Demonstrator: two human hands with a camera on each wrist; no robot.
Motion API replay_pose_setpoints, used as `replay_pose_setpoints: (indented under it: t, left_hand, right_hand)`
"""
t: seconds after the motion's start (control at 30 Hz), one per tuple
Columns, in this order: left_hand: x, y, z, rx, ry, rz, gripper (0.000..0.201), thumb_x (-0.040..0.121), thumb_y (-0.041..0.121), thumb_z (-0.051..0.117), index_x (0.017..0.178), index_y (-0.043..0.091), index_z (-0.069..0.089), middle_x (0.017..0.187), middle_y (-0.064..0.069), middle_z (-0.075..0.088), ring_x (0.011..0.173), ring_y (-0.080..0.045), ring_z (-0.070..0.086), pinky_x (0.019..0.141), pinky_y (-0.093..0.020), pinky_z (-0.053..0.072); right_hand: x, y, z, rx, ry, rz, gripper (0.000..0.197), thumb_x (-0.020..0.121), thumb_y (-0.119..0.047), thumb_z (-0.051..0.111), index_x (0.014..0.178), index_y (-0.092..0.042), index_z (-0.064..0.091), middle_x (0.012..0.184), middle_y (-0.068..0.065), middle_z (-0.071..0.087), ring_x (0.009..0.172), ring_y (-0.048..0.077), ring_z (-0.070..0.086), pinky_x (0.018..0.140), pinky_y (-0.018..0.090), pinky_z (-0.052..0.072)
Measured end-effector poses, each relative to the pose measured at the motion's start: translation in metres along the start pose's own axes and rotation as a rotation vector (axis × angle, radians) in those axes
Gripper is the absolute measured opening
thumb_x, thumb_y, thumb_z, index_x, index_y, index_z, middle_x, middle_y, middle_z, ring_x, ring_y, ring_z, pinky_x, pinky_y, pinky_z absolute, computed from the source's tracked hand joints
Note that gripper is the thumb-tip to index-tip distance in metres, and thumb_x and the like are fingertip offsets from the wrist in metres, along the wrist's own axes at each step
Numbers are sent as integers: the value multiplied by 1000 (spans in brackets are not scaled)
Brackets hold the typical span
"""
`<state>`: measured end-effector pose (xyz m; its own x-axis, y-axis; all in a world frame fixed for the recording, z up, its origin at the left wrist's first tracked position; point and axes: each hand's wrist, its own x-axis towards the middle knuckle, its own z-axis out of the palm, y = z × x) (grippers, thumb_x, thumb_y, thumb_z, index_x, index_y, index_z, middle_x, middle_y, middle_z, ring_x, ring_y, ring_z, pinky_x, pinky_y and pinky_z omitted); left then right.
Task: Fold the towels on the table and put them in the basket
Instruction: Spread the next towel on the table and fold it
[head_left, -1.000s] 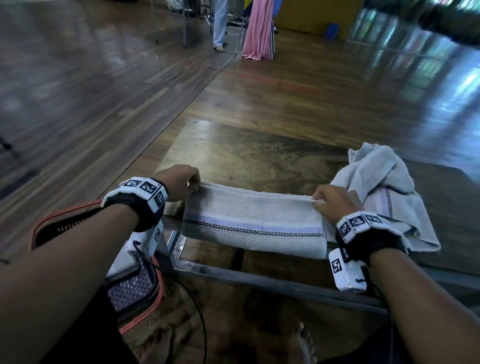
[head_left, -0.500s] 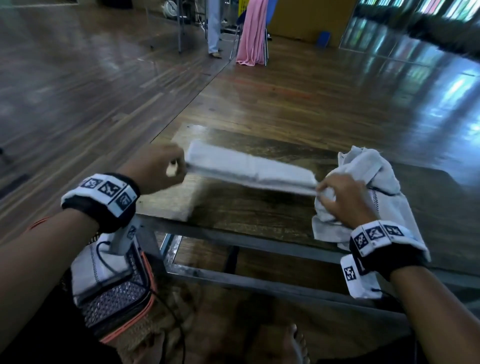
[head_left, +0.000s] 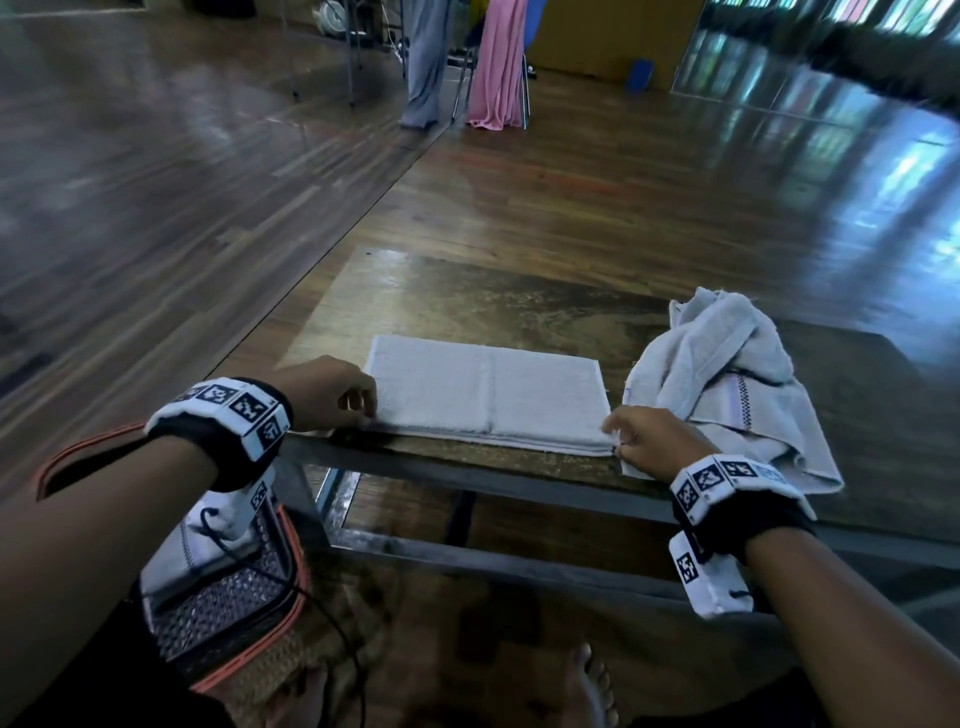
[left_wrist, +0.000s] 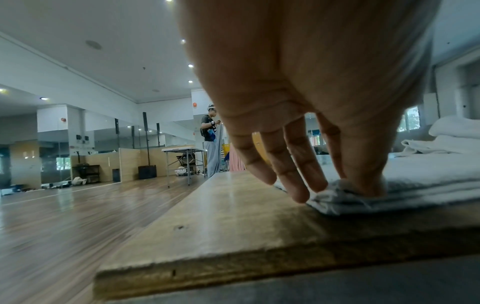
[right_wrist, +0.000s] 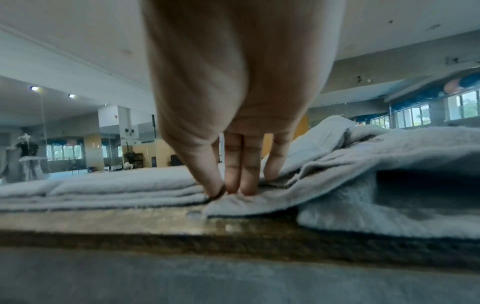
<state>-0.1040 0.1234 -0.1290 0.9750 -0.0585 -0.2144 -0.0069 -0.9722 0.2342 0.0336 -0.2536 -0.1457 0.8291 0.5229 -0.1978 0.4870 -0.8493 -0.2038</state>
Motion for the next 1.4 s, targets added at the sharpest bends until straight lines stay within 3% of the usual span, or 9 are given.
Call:
replay_pose_setpoints:
  t: [0.2, 0.33, 0.53, 0.73, 0.9, 1.0, 1.1, 1.23, 1.4]
  left_hand:
    - [2, -5, 2, 18, 54, 8, 3, 86, 23, 62, 86, 26, 64, 88, 7, 67, 80, -10, 61, 76, -33, 53]
    - [0, -11, -7, 64, 204, -11, 3, 86, 25, 61, 87, 26, 63, 88, 8, 67, 76, -10, 57, 61, -22, 41]
    - [-8, -1, -2, 186, 92, 12, 20, 81, 46, 60, 98, 34, 58, 95, 16, 51, 87, -5, 48, 70, -23, 35]
    - [-8, 2, 4, 211, 79, 68, 15, 89, 33, 55, 101, 28, 62, 106, 11, 60, 92, -7, 53, 77, -21, 37]
    - [-10, -5, -1, 124, 214, 81, 11, 88, 25, 59, 95, 21, 66, 99, 4, 65, 88, -12, 59, 76, -24, 44]
    - [-13, -6, -2, 204, 196, 70, 11, 89, 31, 56, 96, 28, 63, 101, 10, 62, 88, -7, 52, 78, -22, 34]
    - [-15, -2, 1, 274, 115, 29, 13, 88, 35, 53, 99, 34, 59, 104, 15, 59, 91, -5, 50, 84, -24, 31]
    - [-17, 2, 2, 271, 218, 45, 23, 82, 43, 53, 103, 34, 56, 105, 16, 55, 102, -6, 50, 99, -29, 27]
    - [-12, 12, 15, 208, 138, 64, 19, 86, 44, 46, 93, 32, 59, 92, 15, 63, 88, -8, 57, 98, -32, 31]
  right_hand:
    - [0, -1, -1, -10, 132, 16, 16, 85, -16, 55, 94, -24, 65, 100, 3, 70, 89, 25, 64, 77, 38, 52]
    - [0, -1, -9, 49, 210, 43, 14, 82, -16, 58, 87, -26, 65, 89, 1, 70, 83, 24, 64, 73, 34, 50]
    - [-5, -5, -11, 76, 122, -35, 15, 77, -22, 59, 89, -28, 65, 85, -5, 63, 78, 15, 59, 76, 36, 52]
    - [-6, -13, -5, -67, 53, -150, 17, 82, -17, 59, 97, -22, 66, 93, -4, 60, 87, 13, 58, 77, 31, 49]
    - [-3, -4, -4, 66, 280, -176, 15, 81, -5, 61, 88, -15, 70, 89, 3, 68, 79, 18, 62, 76, 37, 52]
    - [-3, -3, -6, 87, 243, -198, 16, 78, -5, 62, 84, -18, 71, 85, 0, 66, 75, 15, 60, 73, 36, 52]
    - [-6, -5, -3, -49, 116, -189, 18, 79, -10, 59, 85, -22, 72, 90, 0, 65, 82, 18, 60, 74, 35, 50]
    - [-8, -9, -2, -70, 221, -210, 21, 80, -12, 58, 96, -19, 68, 96, 1, 63, 92, 19, 57, 77, 34, 46]
    - [-10, -27, 4, -203, 82, -181, 27, 84, -14, 49, 102, -26, 66, 112, -6, 60, 108, 17, 50, 91, 36, 37]
